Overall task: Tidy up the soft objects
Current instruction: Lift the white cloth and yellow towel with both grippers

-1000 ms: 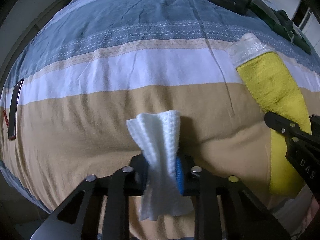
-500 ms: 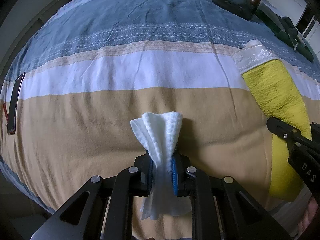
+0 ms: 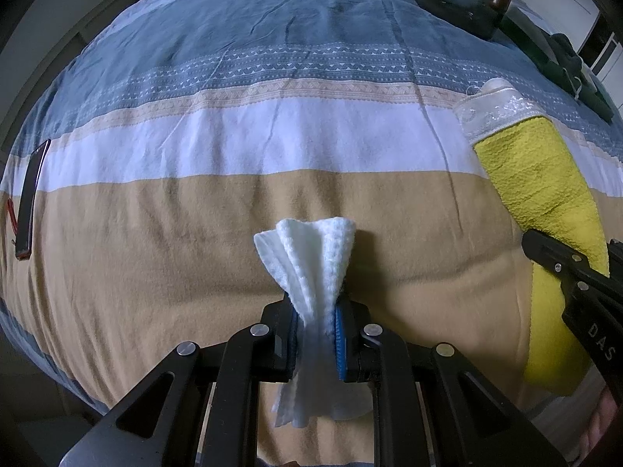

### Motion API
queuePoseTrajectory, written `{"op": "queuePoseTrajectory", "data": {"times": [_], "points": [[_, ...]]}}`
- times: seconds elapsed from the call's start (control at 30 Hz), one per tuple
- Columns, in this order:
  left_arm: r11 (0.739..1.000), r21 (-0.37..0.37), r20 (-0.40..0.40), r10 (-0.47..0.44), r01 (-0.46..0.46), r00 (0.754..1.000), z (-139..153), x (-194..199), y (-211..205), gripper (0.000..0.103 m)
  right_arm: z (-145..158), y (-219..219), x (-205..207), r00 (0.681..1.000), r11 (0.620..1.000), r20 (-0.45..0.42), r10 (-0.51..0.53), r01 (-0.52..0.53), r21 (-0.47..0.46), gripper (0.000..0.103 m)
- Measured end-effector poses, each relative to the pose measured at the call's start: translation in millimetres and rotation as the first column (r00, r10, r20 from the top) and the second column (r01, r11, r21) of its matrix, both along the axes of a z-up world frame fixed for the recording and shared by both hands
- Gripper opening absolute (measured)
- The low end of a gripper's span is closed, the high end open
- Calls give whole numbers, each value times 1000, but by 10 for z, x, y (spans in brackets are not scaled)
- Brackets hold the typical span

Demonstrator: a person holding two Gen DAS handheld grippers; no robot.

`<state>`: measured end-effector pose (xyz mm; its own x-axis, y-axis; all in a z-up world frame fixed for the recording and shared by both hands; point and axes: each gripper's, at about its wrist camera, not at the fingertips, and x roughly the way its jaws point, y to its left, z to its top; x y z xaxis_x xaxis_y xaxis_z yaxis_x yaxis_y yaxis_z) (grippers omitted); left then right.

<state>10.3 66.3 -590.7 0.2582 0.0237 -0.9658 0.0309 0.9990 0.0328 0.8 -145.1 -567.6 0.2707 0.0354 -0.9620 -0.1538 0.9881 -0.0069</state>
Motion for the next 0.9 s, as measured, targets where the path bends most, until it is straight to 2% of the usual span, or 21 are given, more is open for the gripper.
{"op": "queuePoseTrajectory", "data": {"times": [0.9], "points": [[1000,11,-14,-1,1,1000,81,61,-17,12,208,-29,5,999,1000,31,-27,27,10,16]]}}
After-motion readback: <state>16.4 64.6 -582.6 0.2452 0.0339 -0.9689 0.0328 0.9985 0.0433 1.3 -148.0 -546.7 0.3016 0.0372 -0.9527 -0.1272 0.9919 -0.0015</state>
